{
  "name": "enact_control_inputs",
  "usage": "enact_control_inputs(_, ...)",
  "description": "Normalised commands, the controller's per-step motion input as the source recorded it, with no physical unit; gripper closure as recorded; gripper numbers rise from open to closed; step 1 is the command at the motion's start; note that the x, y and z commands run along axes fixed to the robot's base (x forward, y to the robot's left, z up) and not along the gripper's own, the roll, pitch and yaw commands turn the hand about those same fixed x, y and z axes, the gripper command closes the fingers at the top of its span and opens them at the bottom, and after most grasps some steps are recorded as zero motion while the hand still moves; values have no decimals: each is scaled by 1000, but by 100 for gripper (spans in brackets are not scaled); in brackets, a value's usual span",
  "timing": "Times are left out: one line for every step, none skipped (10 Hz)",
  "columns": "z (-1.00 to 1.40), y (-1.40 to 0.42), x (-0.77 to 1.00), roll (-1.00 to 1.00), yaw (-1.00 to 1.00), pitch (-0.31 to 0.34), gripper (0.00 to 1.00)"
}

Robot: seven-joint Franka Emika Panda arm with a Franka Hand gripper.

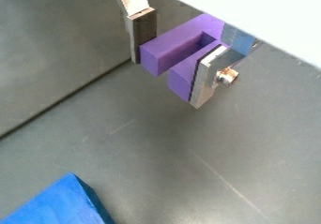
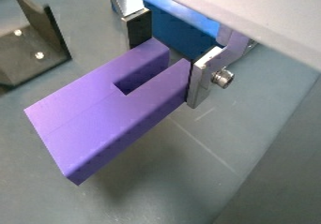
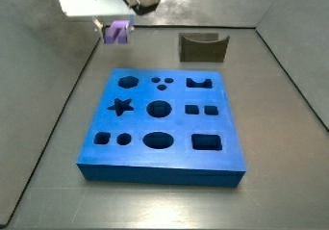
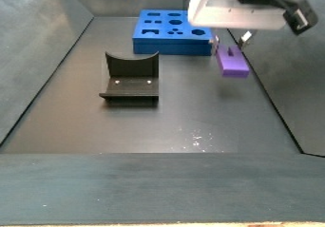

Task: Pick up the double-square object. Move up. Rotate the double-square object. Place the double-square object on the fixture. Regrasp the double-square object. Move to above the board. Insert the double-square object.
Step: Rotate the double-square object.

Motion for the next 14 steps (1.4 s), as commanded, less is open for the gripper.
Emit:
enact_control_inputs(0,1000,390,0,0,0,100)
enact_control_inputs(-74,1000,402,-1,-5,-12,100)
enact_control_inputs(-116,1000,373,-11,-23,32,100)
enact_control_inputs(-117,1000,358,-21,-25,37,100)
enact_control_inputs(-106,1000,324,-35,-27,39,100)
enact_control_inputs(-77,900,247,-58,-29,40,100)
enact_control_inputs(-59,727,169,-78,-30,47,100)
enact_control_inputs(-40,559,118,-97,-32,48,100)
enact_control_inputs(-32,345,84,-122,-37,52,100)
enact_control_inputs(-29,188,74,-140,-39,53,100)
enact_control_inputs(0,0,0,0,-1000,0,100)
enact_control_inputs(3,-29,-11,0,-1000,0,100)
enact_control_inputs(4,-27,-11,0,-1000,0,100)
enact_control_inputs(4,-15,-13,0,-1000,0,100)
